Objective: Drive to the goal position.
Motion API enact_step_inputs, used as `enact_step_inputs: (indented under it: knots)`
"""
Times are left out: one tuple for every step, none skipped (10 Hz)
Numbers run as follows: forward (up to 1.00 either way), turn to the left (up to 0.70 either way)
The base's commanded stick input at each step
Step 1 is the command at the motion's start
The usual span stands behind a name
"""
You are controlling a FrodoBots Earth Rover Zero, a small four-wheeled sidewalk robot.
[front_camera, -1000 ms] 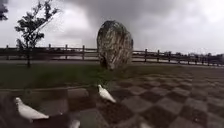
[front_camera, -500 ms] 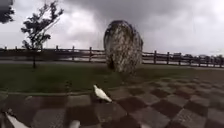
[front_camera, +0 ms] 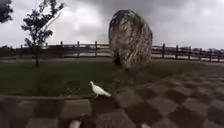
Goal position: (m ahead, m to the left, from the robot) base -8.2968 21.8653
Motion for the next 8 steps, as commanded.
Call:
enact_step_inputs:
  knots:
    - [-0.7,0.0]
    - [-0.7,0.0]
    - [-0.7,0.0]
    - [-0.7,0.0]
    - [-0.7,0.0]
    - [-0.7,0.0]
    - [-0.7,-0.08]
    - [-0.7,-0.27]
